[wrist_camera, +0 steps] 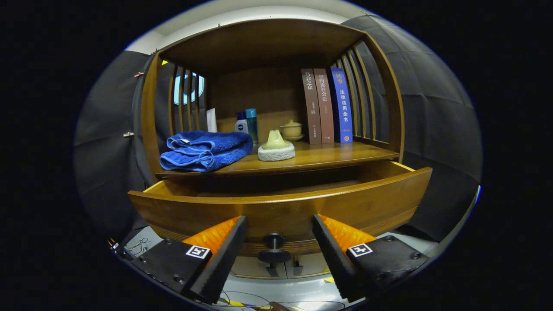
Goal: Pull open the drawer, take out the items inside it, and place them on the countertop above the cabinet.
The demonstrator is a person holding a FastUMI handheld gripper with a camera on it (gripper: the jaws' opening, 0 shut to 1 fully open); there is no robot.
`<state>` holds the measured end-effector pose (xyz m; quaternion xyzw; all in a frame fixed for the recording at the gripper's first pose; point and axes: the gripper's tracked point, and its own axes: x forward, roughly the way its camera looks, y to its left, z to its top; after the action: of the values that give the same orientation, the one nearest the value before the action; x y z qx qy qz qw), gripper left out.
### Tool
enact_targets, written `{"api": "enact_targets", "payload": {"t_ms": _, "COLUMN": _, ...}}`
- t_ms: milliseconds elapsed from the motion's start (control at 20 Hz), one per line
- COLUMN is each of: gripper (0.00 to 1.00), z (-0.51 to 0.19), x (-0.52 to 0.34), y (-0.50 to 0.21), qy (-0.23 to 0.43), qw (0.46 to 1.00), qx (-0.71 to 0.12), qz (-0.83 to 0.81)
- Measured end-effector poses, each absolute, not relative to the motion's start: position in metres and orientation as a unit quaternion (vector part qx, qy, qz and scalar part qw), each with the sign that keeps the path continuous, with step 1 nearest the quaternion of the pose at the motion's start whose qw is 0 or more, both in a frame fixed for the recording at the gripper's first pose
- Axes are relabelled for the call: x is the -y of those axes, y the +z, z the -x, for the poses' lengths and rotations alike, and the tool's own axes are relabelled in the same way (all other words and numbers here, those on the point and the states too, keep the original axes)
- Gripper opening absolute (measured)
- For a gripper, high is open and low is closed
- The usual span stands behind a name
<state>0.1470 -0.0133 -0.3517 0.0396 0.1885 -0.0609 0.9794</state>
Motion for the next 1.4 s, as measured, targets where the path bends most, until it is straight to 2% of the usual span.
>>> {"api": "enact_targets", "payload": {"t_ms": 650, "gripper": 1.0, "z": -0.214, "x": 0.018, "y": -0.366, "qy": -0.065, "qw": 0.977, "qx": -0.202, "qz": -0.036}}
{"api": "enact_targets", "payload": {"t_ms": 1400, "gripper": 1.0, "z": -0.21, "x": 0.021, "y": -0.364, "qy": -0.061, "qw": 0.975, "qx": -0.21, "qz": -0.037}}
